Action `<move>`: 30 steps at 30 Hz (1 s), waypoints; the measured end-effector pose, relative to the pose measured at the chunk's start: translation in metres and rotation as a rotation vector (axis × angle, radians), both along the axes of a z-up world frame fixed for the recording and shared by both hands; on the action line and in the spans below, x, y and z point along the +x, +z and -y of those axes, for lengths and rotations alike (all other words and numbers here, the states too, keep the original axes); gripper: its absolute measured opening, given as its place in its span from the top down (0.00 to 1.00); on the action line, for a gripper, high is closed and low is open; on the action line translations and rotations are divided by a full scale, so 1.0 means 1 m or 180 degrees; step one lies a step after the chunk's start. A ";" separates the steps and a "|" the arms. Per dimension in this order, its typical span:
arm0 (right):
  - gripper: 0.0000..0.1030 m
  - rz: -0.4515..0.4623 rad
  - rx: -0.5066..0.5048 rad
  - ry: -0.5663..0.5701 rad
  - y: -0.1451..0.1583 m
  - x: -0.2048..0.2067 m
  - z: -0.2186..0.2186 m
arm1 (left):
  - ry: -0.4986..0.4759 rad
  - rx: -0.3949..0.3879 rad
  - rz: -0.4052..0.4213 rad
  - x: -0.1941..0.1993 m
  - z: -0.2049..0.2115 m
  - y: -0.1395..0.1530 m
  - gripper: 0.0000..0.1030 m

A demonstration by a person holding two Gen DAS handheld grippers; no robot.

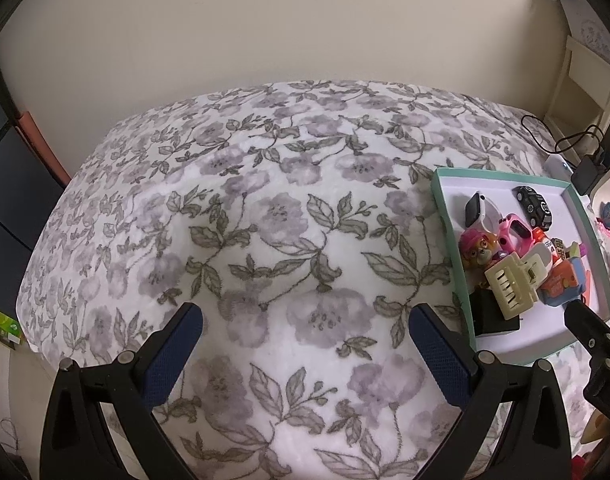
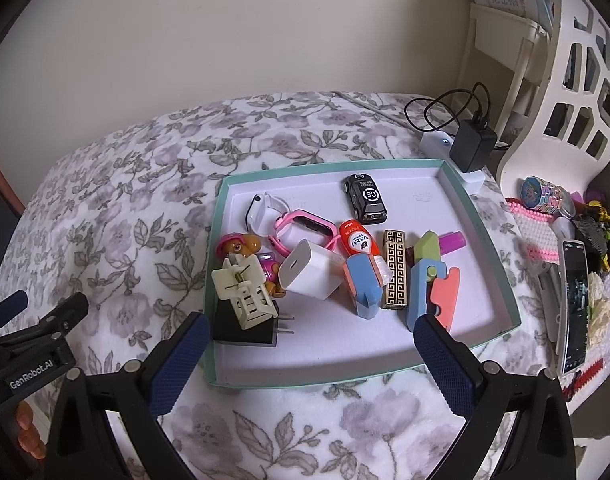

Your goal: Organize rigid objects

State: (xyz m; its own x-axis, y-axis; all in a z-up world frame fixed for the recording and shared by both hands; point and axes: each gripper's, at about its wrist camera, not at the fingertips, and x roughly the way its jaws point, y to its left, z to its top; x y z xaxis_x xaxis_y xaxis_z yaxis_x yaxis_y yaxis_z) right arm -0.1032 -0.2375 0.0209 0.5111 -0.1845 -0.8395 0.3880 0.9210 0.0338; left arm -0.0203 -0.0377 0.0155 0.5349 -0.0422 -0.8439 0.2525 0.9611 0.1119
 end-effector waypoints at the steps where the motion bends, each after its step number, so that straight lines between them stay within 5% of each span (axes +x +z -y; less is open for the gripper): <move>1: 0.00 0.0001 0.0002 0.0001 0.000 0.000 0.000 | 0.0004 0.0005 -0.0002 0.000 0.000 0.000 0.00; 30: 0.00 0.0007 -0.0005 0.0013 0.000 0.000 0.001 | 0.0079 0.0015 0.0001 -0.001 -0.005 0.003 0.00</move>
